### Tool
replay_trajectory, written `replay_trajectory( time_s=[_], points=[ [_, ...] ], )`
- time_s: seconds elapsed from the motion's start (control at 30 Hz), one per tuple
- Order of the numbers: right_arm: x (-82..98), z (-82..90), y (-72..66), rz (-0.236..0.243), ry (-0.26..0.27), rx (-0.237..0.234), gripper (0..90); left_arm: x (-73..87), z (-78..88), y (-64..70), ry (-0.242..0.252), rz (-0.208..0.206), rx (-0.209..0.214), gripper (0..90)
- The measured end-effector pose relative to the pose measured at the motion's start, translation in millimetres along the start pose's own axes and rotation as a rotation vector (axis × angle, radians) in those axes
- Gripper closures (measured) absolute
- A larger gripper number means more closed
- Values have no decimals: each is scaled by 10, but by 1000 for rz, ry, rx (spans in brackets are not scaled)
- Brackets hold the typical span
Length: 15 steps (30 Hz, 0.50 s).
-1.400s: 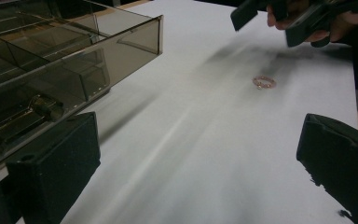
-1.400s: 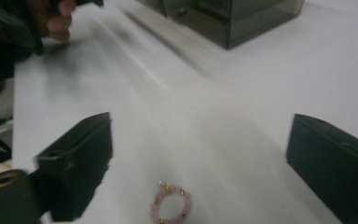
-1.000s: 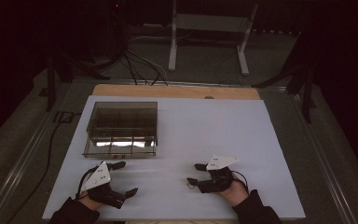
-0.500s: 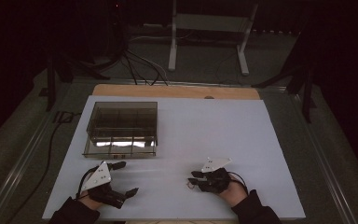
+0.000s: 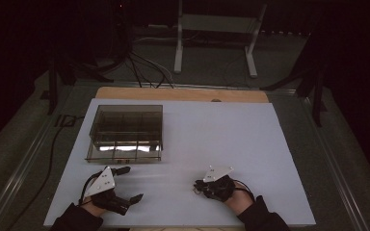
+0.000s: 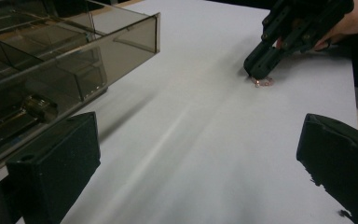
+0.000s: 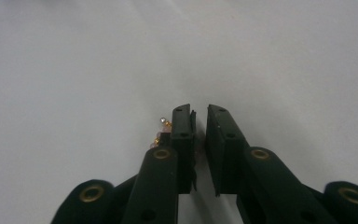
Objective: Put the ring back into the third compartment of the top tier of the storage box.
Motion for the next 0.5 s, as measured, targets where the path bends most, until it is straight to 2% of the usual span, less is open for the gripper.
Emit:
replay_trajectory(
  time_s=[0.13, 0.3, 0.5],
  points=[
    [0, -1, -15, 3, -6, 1, 864, -1, -5, 5, -4, -2, 1, 6],
    [-6, -1, -5, -19, -9, -6, 870, 5, -11, 5, -11, -5, 3, 6],
    [-9, -1, -11, -15, -10, -1, 872, 8, -15, 1, -12, -4, 3, 6]
  ],
)
Point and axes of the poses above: each handheld gripper's, and its own axes: z roughly backward along the jaws, x roughly out of its underside, y roughly to its right, the point moved 2 cm from there along -z, roughly forward along the jaws, and after that the axes turned 11 degrees about -z, right-handed, at the moved point
